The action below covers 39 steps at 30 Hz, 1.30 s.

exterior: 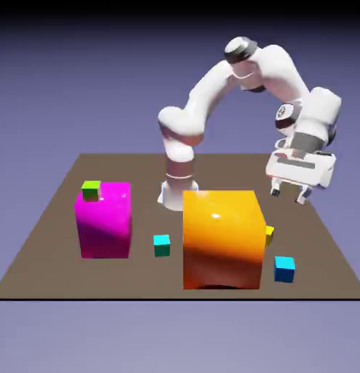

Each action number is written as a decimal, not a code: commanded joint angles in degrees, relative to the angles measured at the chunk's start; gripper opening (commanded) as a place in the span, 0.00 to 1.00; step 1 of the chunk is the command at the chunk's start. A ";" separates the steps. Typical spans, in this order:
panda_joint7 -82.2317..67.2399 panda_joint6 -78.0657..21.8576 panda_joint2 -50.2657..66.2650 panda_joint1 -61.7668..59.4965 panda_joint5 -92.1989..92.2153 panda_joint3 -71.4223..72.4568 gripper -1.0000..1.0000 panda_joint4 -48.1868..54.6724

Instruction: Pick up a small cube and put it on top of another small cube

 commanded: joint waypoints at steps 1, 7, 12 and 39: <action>2.08 -0.99 -0.34 -1.51 0.48 2.08 0.50 0.94; 14.53 -6.91 -2.39 -10.59 3.33 14.54 0.50 6.56; 24.90 -11.84 -4.10 -18.15 5.71 24.92 0.50 11.25; 12.53 -1.13 6.06 -1.88 -28.12 5.44 0.00 -3.17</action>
